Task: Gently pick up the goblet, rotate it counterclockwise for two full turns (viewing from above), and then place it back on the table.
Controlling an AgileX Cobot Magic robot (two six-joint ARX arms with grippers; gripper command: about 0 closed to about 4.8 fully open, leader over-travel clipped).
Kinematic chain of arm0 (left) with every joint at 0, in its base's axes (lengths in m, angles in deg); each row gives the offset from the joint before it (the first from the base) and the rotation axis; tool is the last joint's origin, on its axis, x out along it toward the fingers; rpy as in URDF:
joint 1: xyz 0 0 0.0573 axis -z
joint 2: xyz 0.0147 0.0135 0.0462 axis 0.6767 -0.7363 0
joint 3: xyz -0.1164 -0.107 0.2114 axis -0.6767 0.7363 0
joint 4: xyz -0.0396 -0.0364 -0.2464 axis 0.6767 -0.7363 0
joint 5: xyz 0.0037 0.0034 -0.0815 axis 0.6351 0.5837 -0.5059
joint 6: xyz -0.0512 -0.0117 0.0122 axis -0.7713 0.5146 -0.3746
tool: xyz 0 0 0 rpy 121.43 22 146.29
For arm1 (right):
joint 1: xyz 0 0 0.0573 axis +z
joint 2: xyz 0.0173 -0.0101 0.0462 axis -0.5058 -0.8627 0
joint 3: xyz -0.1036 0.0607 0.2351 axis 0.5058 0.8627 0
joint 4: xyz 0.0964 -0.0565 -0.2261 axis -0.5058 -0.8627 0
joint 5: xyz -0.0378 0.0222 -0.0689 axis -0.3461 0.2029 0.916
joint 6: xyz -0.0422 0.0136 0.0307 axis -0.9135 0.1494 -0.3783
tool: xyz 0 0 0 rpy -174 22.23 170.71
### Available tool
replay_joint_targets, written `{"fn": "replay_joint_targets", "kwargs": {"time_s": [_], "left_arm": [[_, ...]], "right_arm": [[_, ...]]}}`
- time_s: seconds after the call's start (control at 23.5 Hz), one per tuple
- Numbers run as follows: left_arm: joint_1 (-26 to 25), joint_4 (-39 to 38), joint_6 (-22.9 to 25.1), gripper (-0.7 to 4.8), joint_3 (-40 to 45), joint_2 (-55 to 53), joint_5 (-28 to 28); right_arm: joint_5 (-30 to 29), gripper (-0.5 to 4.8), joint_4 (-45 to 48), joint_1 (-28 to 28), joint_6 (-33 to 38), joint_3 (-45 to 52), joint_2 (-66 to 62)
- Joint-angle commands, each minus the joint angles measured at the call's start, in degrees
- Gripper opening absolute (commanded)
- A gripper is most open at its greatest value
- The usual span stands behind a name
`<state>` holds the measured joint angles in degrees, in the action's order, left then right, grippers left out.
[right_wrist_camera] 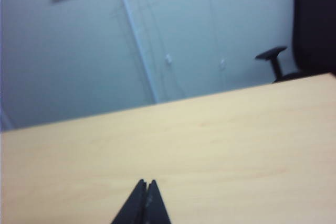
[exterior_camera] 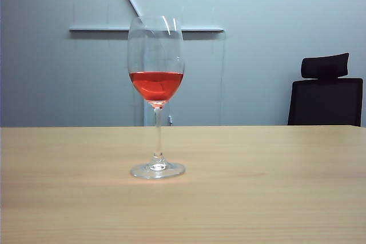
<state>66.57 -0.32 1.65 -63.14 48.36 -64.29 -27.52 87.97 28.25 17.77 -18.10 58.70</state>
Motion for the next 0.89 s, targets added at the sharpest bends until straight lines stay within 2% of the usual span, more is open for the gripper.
{"fn": "replay_joint_targets", "kwargs": {"time_s": [0.04,0.09,0.26,0.3,0.34,0.47,0.51,0.55,0.64,0.81,0.89], "left_arm": [[1.2,0.5,0.0,-0.05,-0.2,0.0,-0.2],[1.6,0.4,0.0,-0.05,-0.2,0.0,-0.2],[2.8,0.4,0.0,-0.05,-0.2,0.0,-0.2],[3.0,0.5,0.0,-0.05,-0.2,0.0,-0.2],[3.1,0.4,0.0,-0.05,-0.2,0.0,-0.2],[3.1,0.5,0.0,-0.05,-0.2,0.0,-0.2],[3.1,0.4,0.0,-0.05,-0.2,0.0,-0.2],[3.1,0.4,0.0,-0.05,-0.2,0.0,-0.2],[3.1,0.4,0.0,-0.05,-0.2,0.0,-0.2],[3.1,0.4,0.0,-0.05,-0.2,0.0,-0.2],[3.1,0.4,0.0,-0.05,-0.2,0.0,-0.2]], "right_arm": [[-4.5,0.08,1.4,0.0,-0.6,-2.4,-6.2],[-5.7,0.51,2.3,0.0,-0.9,-3.1,-8.6],[-10.3,3.97,8.0,1.6,-3.5,-6.1,-21.7],[-11.3,4.43,9.3,2.6,-5.2,-6.7,-24.9],[-12.5,4.69,10.6,3.9,-7.2,-7.4,-28.2],[-15.0,4.79,16.7,9.8,-13.2,-8.8,-38.5],[-14.9,4.79,22.3,14.8,-17.1,-9.3,-45.5],[-14.7,4.79,24.8,16.9,-18.4,-9.5,-48.5],[-13.1,4.79,36.3,24.1,-19.4,-10.7,-61.9],[-14.2,4.79,46.9,28.9,-19.1,-15.1,-77.9],[-17.6,4.79,50.6,30.0,-18.4,-18.4,-85.3]]}}
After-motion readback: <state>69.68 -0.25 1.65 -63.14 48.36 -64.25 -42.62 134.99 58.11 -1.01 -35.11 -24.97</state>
